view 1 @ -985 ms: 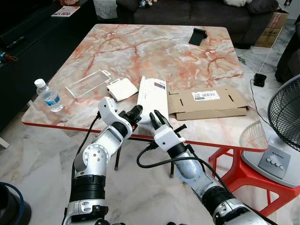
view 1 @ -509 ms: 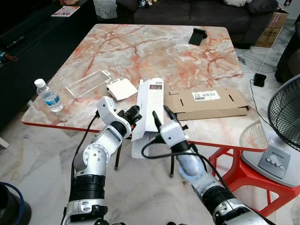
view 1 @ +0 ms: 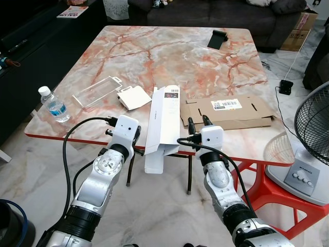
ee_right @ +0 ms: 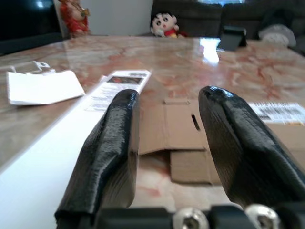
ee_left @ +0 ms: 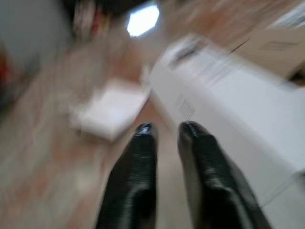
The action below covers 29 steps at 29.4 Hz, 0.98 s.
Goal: Picking trash to rubbish bin
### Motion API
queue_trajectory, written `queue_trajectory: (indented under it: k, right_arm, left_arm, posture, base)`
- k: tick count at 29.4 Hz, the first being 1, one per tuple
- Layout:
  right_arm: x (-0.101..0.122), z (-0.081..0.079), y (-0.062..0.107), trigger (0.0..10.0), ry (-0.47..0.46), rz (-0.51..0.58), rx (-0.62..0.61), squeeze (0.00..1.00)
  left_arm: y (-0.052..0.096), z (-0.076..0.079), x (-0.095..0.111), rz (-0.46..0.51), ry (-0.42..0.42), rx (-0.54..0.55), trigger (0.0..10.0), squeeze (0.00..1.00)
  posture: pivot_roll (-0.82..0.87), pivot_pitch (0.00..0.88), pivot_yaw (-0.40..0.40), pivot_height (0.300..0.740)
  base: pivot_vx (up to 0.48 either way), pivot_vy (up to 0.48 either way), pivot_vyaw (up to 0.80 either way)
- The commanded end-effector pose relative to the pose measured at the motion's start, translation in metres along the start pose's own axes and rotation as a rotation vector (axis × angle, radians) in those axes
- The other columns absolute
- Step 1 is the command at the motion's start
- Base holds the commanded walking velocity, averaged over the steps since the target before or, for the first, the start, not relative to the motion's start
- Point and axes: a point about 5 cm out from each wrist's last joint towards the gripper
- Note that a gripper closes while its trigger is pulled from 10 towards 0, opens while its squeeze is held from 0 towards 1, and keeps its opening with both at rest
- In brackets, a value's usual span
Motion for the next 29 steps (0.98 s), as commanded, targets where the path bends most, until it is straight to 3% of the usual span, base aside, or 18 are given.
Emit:
queue_trajectory:
  k: [1, 6, 7, 9, 13, 19, 24, 29]
  right_arm:
    - [-0.003, 0.0, 0.0, 10.0, -0.032, -0.027, -0.006, 0.0]
    - [-0.003, 0.0, -0.001, 10.0, -0.047, -0.036, -0.005, 0.0]
    - [-0.004, -0.001, -0.001, 10.0, -0.054, -0.04, -0.005, 0.0]
    - [-0.004, 0.0, -0.001, 10.0, -0.064, -0.045, -0.005, 0.0]
    - [-0.005, 0.002, -0.001, 10.0, -0.077, -0.05, -0.009, 0.0]
    - [-0.006, 0.004, -0.001, 10.0, -0.082, -0.06, -0.013, 0.0]
    - [-0.005, 0.002, -0.002, 10.0, -0.094, -0.057, -0.011, 0.0]
    - [-0.004, 0.0, -0.003, 10.0, -0.098, -0.054, -0.004, 0.0]
  left_arm:
    - [0.001, 0.012, 0.017, 0.105, -0.063, -0.053, 10.0, 1.0]
    - [0.0, 0.026, 0.015, 0.099, -0.151, -0.117, 10.0, 1.0]
    - [0.001, 0.031, 0.005, 0.066, -0.216, -0.147, 10.0, 0.0]
    - [0.003, 0.033, -0.003, 0.041, -0.285, -0.163, 10.0, 0.0]
    - [0.01, 0.038, -0.017, -0.01, -0.335, -0.218, 10.0, 0.0]
    - [0.008, 0.037, -0.02, -0.024, -0.369, -0.196, 10.0, 0.0]
    - [0.002, 0.035, -0.018, -0.024, -0.341, -0.167, 10.0, 0.0]
    - [-0.002, 0.042, -0.016, -0.008, -0.364, -0.218, 10.0, 0.0]
  posture:
    - [0.13, 0.112, 0.036, 0.74]
    - [0.13, 0.099, 0.034, 0.74]
    - [0.13, 0.099, 0.034, 0.74]
    - [0.13, 0.096, 0.032, 0.74]
    - [0.13, 0.102, 0.03, 0.74]
    - [0.13, 0.11, 0.029, 0.74]
    - [0.13, 0.116, 0.028, 0.74]
    - [0.13, 0.118, 0.028, 0.74]
  base:
    - [0.0, 0.0, 0.0]
    - [0.0, 0.0, 0.0]
    - [0.0, 0.0, 0.0]
    - [0.0, 0.0, 0.0]
    - [0.0, 0.0, 0.0]
    - [0.0, 0.0, 0.0]
    - [0.0, 0.0, 0.0]
    - [0.0, 0.0, 0.0]
Point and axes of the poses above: a point about 5 cm out from each wrist's last joint towards the gripper, its own y axis pointing back from the gripper into the wrist, its own x axis along the axis of the wrist's last joint, z = x × y, and after that the axes turned 6 degrees about y, right-handed
